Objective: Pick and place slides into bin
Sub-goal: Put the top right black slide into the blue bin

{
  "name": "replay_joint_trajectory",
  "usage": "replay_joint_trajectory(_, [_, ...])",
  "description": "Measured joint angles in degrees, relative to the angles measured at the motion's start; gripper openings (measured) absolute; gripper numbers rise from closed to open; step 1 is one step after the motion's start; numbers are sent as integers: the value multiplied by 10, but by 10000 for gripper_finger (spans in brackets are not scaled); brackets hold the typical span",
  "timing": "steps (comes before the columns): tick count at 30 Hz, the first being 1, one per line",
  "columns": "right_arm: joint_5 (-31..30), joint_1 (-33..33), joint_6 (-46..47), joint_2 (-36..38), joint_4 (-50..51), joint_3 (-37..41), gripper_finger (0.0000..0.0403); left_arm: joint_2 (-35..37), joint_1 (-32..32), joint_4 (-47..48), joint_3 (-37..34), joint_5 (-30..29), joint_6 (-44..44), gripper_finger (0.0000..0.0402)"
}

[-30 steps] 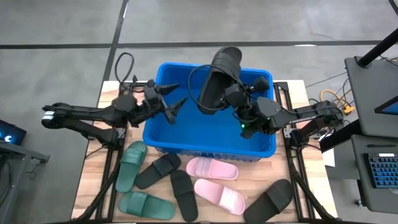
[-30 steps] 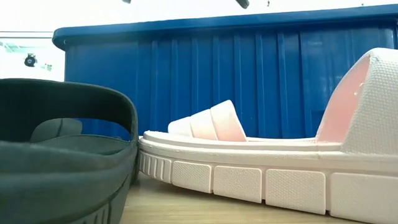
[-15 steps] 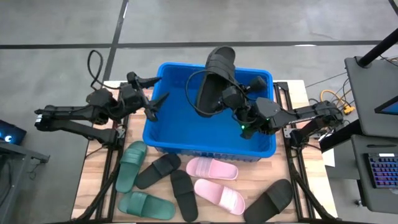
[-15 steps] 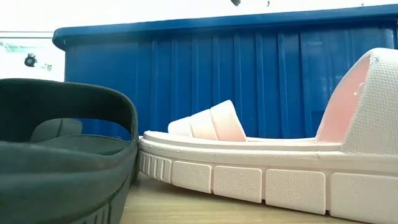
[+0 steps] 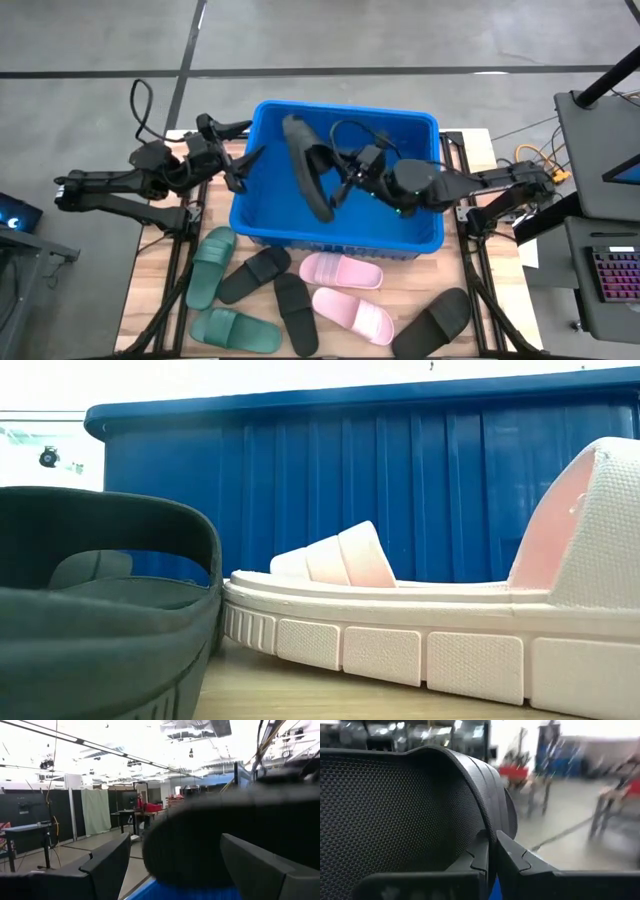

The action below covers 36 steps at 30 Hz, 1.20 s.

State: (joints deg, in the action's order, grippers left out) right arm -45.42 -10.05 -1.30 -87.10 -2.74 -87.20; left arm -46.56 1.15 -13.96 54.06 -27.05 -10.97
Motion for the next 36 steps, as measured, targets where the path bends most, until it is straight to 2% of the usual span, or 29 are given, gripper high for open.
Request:
replay_joint_trajectory(3, [3,4,72,14,109,0,9,9,0,2,1,0,-4,292])
replay_joint_trajectory(9, [5,7,129,17,269,0,9,29,0,49,4,4,-2,292])
replay_joint_trajectory(16, [4,19,130,15,408,0,9,17,0,153,19,87,41,292])
replay_joint_trajectory(21, [9,22,64,15,432,0,9,-24,-4,209,32,161,79,292])
replay_joint_trajectory(26, [10,33,70,15,431,0,9,-87,-10,210,62,162,108,292])
replay_joint_trajectory(32, [11,32,49,8,436,0,9,-176,-12,214,136,163,107,292])
replay_joint_trajectory(36, [9,32,51,7,458,0,9,-228,-12,295,209,162,107,292])
